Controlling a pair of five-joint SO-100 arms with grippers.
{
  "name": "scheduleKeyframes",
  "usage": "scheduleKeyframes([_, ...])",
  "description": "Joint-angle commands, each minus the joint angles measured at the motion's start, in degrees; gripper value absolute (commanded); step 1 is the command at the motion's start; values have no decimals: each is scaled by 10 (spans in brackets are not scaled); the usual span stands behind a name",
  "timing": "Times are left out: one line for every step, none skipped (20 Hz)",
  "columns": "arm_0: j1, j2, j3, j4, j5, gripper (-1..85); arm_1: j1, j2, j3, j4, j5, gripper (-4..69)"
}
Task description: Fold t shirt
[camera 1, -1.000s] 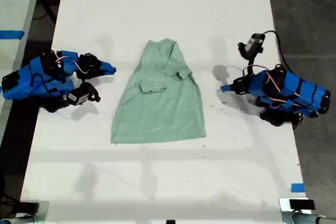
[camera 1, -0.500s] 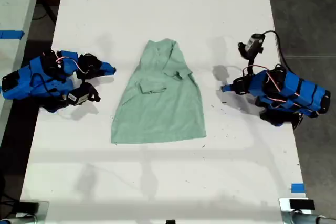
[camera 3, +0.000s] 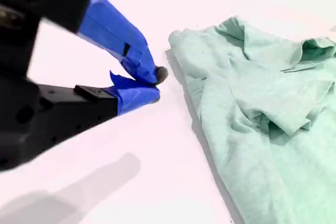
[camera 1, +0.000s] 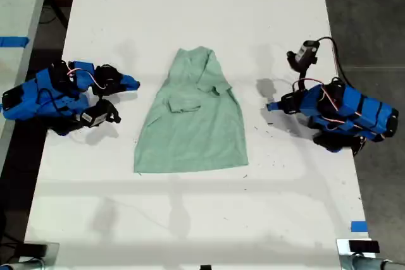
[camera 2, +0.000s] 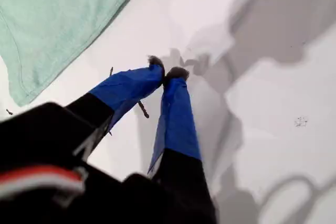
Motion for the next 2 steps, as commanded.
scheduleKeyframes([4,4,23,1,-10,-2,4,8,34,1,-9,35])
scheduleKeyframes([4,4,23,1,-10,-2,4,8,34,1,-9,35])
